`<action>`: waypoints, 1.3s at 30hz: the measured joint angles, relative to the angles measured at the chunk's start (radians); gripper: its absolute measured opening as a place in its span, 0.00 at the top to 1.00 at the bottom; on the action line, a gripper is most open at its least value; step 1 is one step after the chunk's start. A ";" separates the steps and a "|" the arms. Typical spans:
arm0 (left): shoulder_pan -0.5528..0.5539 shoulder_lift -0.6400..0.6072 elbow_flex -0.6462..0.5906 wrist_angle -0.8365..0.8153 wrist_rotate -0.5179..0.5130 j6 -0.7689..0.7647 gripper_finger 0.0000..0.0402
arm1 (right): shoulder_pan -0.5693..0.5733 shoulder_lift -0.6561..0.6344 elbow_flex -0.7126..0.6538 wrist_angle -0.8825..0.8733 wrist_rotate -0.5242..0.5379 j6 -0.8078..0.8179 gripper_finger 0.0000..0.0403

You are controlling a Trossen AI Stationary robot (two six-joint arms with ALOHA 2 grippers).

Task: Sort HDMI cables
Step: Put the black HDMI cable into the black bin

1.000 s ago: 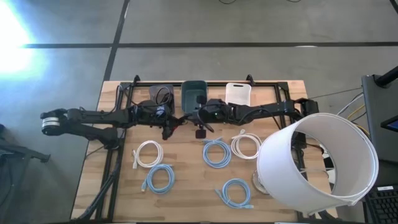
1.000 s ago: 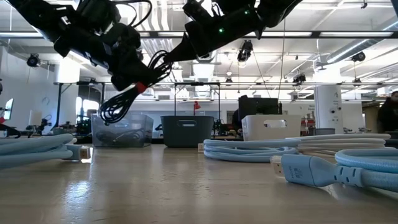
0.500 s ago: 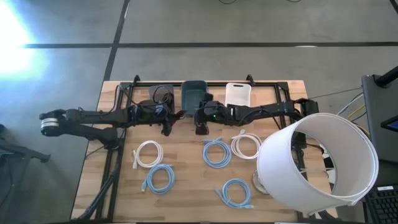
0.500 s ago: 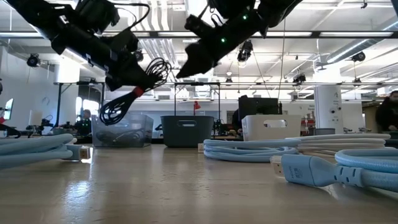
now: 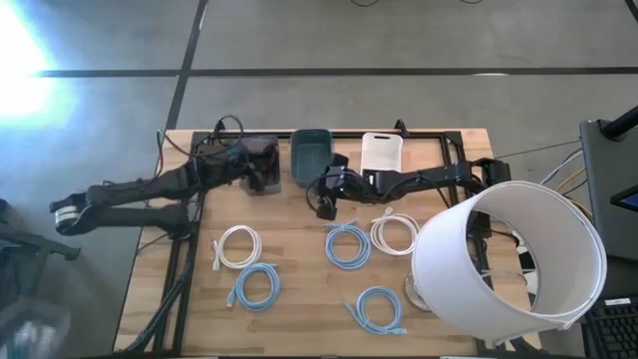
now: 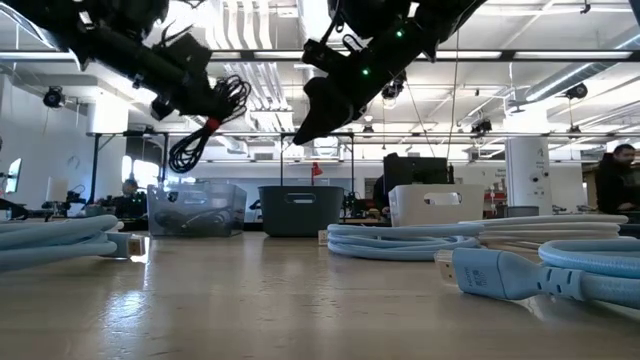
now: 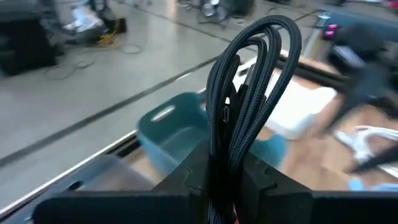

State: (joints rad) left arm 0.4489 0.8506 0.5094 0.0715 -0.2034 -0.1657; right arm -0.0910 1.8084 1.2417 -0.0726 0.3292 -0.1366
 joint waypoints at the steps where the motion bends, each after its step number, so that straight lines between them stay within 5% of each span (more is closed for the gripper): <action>1: 0.024 0.013 0.000 -0.001 0.006 -0.005 0.89 | 0.000 0.000 0.001 0.000 0.000 0.003 0.52; 8: 0.156 0.173 -0.004 -0.001 0.013 -0.040 0.89 | -0.001 0.000 0.004 0.001 0.000 0.004 0.53; 17: 0.170 0.323 0.039 0.000 0.031 -0.010 0.78 | -0.002 0.000 -0.001 0.001 -0.074 0.007 0.54; 23: 0.171 0.358 0.138 -0.152 0.010 0.001 0.67 | 0.001 0.000 -0.003 0.001 -0.129 0.034 0.54; 29: 0.172 0.360 0.253 -0.365 -0.139 0.045 0.61 | 0.000 0.000 -0.004 0.001 -0.129 0.033 0.54; 39: 0.162 0.385 0.243 -0.382 -0.071 0.040 0.61 | 0.000 0.000 -0.004 0.001 -0.129 0.030 0.54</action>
State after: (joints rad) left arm 0.6107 1.2355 0.7526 -0.3104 -0.2743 -0.1253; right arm -0.0910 1.8084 1.2377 -0.0719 0.2005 -0.1069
